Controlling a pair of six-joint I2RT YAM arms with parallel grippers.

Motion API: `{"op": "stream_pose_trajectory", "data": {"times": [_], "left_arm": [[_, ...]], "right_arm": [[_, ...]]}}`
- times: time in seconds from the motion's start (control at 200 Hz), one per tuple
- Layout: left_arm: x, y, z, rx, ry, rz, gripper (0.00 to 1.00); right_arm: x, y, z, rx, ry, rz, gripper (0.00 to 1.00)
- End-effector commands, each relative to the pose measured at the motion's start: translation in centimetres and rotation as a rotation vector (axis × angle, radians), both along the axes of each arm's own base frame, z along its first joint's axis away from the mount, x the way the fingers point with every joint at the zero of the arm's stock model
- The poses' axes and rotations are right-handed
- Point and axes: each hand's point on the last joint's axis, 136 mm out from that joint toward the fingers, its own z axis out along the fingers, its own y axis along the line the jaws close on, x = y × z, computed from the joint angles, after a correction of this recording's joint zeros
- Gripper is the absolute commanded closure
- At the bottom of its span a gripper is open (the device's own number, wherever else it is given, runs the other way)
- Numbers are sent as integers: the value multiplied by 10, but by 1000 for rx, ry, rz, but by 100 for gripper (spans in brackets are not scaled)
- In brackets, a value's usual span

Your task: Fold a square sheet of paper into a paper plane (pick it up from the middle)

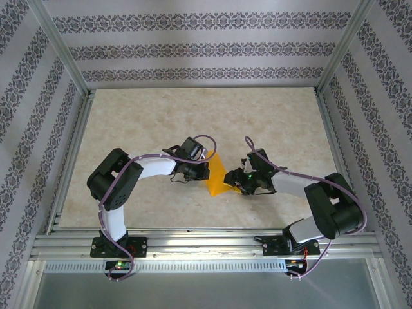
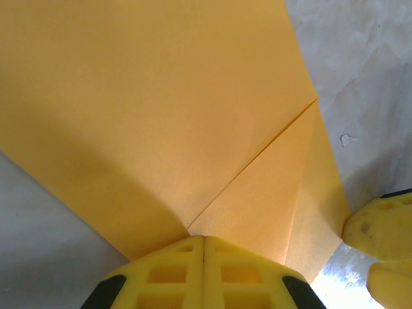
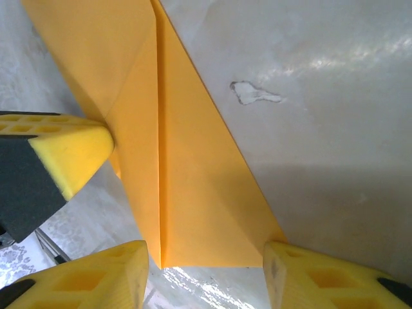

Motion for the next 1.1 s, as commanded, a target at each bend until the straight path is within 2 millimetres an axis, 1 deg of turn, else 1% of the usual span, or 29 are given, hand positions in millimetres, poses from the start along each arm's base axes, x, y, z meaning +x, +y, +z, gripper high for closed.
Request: {"op": "stream_pose_trajectory", "data": {"times": [0.0, 0.09, 0.175, 0.24, 0.42, 0.515, 0.694, 0.814, 0.884, 1.099], "left_arm": [[-13, 10, -15, 26, 60, 8, 100], [-14, 10, -17, 20, 62, 14, 100], [-14, 11, -18, 24, 63, 11, 100], [-15, 11, -19, 26, 66, 9, 100], [-14, 12, -18, 33, 59, 7, 100], [-14, 11, -18, 29, 61, 7, 100], [-13, 11, -16, 25, 56, 7, 100], [-13, 11, -16, 25, 54, 7, 100], [-13, 11, -16, 23, 57, 7, 100], [-12, 10, -11, 10, 44, 15, 100]], "right_arm": [[2, -5, -9, -51, 17, -18, 49], [6, 6, -9, -22, 25, 7, 49], [14, 18, -3, 9, 14, 36, 48], [22, 26, 3, 33, 1, 49, 48], [42, 44, 29, 111, -75, 83, 46], [51, 47, 36, 118, -102, 101, 45], [63, 41, 31, 107, -110, 106, 45], [67, 36, 24, 107, -94, 95, 45], [70, 35, 23, 113, -91, 93, 45], [73, 35, 13, 119, -70, 85, 53]]}}
